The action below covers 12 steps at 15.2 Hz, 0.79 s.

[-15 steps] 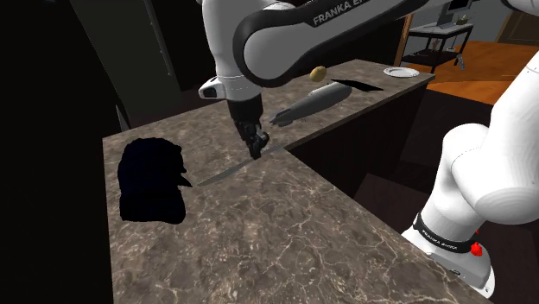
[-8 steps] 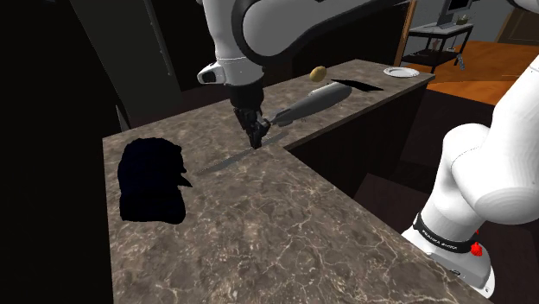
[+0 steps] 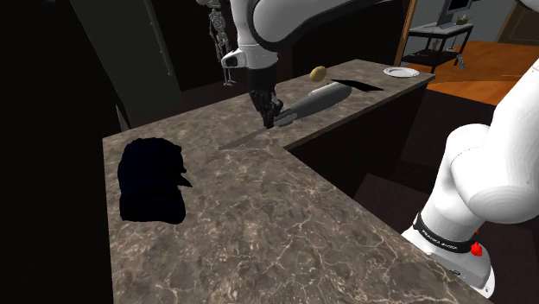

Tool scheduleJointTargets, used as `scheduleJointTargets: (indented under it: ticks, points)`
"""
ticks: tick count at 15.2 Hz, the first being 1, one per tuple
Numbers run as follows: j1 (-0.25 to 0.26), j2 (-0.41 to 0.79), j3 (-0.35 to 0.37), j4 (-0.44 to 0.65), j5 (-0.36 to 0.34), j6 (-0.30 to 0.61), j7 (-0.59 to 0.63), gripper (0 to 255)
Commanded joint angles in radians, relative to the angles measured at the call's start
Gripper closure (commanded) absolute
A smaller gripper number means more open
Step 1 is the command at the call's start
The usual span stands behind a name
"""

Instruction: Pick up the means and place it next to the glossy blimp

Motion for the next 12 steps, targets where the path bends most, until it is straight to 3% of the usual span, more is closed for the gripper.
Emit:
scheduleJointTargets:
  ticks: [1,12]
  points:
    - [-0.022,0.007,-0.030,0.003,-0.007,0.006,-0.051,255]
    - [-0.144,0.119,-0.186,0.126,-0.021,0.008,-0.325,255]
